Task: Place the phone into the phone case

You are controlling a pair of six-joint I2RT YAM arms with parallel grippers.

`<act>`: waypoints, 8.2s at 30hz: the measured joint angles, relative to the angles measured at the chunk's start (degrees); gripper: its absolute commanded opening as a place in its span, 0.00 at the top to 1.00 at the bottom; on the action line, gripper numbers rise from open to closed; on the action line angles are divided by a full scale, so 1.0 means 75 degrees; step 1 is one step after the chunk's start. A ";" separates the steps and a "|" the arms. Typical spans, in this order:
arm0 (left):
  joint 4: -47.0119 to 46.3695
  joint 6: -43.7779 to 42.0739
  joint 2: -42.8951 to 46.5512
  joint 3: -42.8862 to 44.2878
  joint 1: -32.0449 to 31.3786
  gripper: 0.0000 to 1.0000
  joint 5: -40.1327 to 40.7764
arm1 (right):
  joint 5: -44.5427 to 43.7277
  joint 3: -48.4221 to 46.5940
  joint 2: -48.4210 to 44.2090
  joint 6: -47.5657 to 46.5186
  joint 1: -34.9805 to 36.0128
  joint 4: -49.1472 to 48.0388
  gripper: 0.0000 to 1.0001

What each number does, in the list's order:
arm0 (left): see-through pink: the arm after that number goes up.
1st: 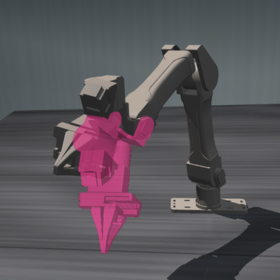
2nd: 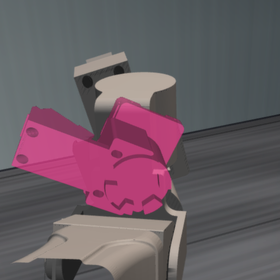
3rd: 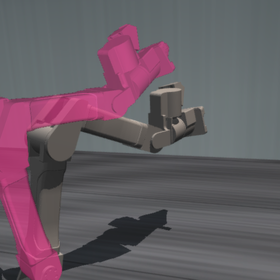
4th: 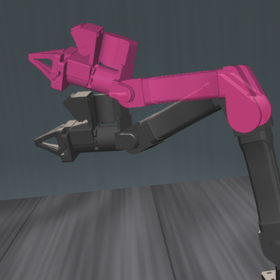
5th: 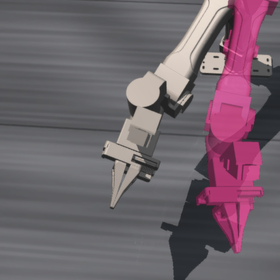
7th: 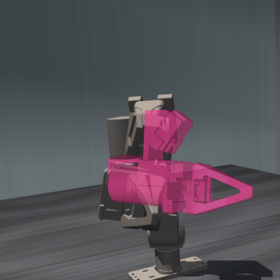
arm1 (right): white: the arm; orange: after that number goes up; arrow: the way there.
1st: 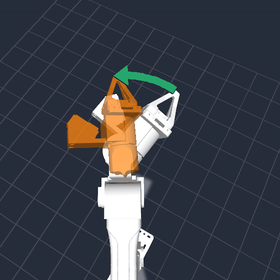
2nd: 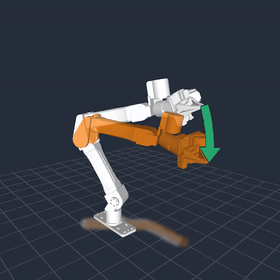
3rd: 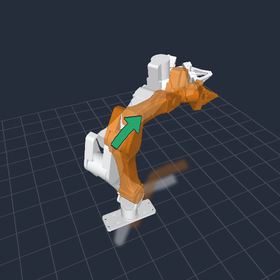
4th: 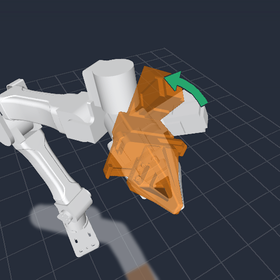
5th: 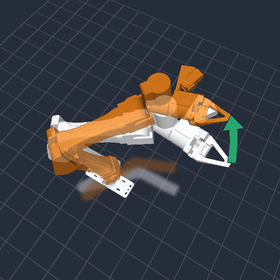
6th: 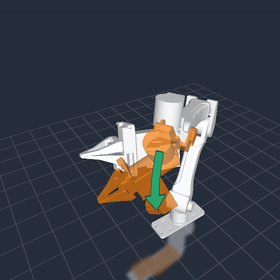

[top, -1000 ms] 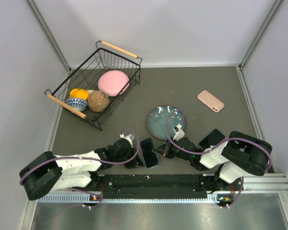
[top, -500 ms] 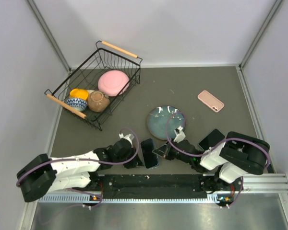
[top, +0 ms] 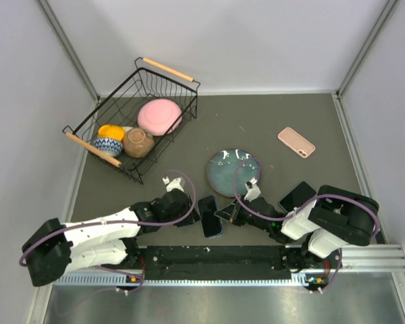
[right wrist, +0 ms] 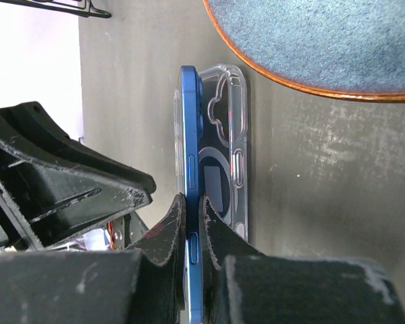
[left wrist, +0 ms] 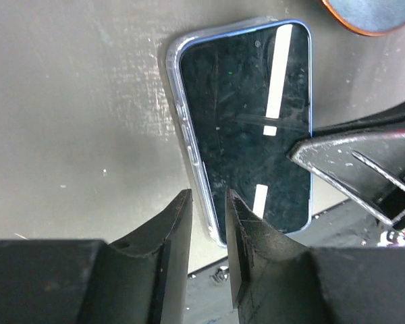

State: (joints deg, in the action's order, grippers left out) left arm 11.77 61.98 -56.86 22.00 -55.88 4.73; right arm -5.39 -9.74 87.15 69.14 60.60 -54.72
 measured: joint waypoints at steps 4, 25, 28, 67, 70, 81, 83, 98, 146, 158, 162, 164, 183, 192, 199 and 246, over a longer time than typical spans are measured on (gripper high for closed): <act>0.0189 -0.0271 -0.0714 0.0460 0.0000 0.71 0.0143 | 0.0006 0.0000 -0.0003 0.0000 0.0000 0.0012 0.96; 0.0385 -0.0662 -0.2174 0.1212 0.0000 0.78 0.0087 | -0.0181 -0.0449 -0.1475 -0.0595 0.0050 0.2783 0.50; 0.0382 -0.0659 -0.2229 0.1262 0.0000 0.78 0.0085 | -0.0332 -0.0586 -0.1807 -0.0749 0.0052 0.3421 0.41; -0.0309 -0.0431 -0.2101 0.0839 0.0373 0.71 -0.0536 | 0.0274 -0.1276 -0.0828 -0.1556 0.0192 0.3037 0.23; -0.0627 -0.0376 -0.1990 0.0589 0.0507 0.77 -0.0761 | 0.0455 -0.1274 -0.0801 -0.1580 0.0087 0.2952 0.23; -0.1810 -0.0219 -0.1667 -0.0236 0.0799 0.79 -0.1364 | 0.1714 -0.0428 -0.0085 -0.1253 -0.0603 0.0525 0.34; -0.2264 -0.0143 -0.1670 -0.0434 0.0833 0.80 -0.1617 | 0.2020 -0.0224 0.0283 -0.1102 -0.0746 -0.0280 0.38; -0.2626 -0.0087 -0.1784 -0.0609 0.0775 0.80 -0.2180 | 0.3736 -0.0105 0.2008 -0.0268 -0.0947 -0.2693 0.27; -0.1958 -0.0329 -0.1582 -0.0446 0.0903 0.75 -0.2136 | 0.3433 0.0667 0.0953 -0.0259 -0.1078 -0.2259 0.98; -0.1244 -0.0621 -0.0746 -0.0350 0.0895 0.35 -0.2069 | 0.3092 0.0615 0.0219 -0.0627 -0.1061 -0.1527 1.00; -0.0804 -0.0816 0.0627 -0.0376 0.0898 0.28 -0.1990 | 0.2955 0.0571 -0.1128 -0.0906 -0.1052 -0.0682 1.00; -0.0659 -0.0898 0.1381 -0.0376 0.0898 0.28 -0.1935 | 0.2876 0.0513 -0.2037 -0.1090 -0.1052 -0.0038 1.00; -0.3229 -0.1052 0.2600 -0.0691 0.0898 0.54 -0.3564 | 0.3722 0.0134 -0.4881 -0.1443 -0.0868 0.1373 0.97; -0.3692 -0.0970 0.2605 -0.0734 0.0944 0.89 -0.3923 | 0.3625 -0.0323 -0.5135 -0.2002 -0.0708 0.2739 0.53; -0.4010 -0.1035 0.2888 -0.1017 0.0944 1.00 -0.4229 | 0.3308 -0.1743 -0.5878 -0.3235 -0.0705 0.5021 0.25; -0.3908 -0.1667 0.2046 -0.1037 0.0988 1.00 -0.5249 | 0.4016 -0.2713 -0.4797 -0.4841 -0.1244 0.5957 0.41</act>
State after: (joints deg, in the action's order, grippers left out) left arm -17.54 49.47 -41.52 14.22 -48.47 -34.63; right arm 24.73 -30.09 51.18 32.84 51.27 -10.04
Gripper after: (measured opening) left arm 0.189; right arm 0.315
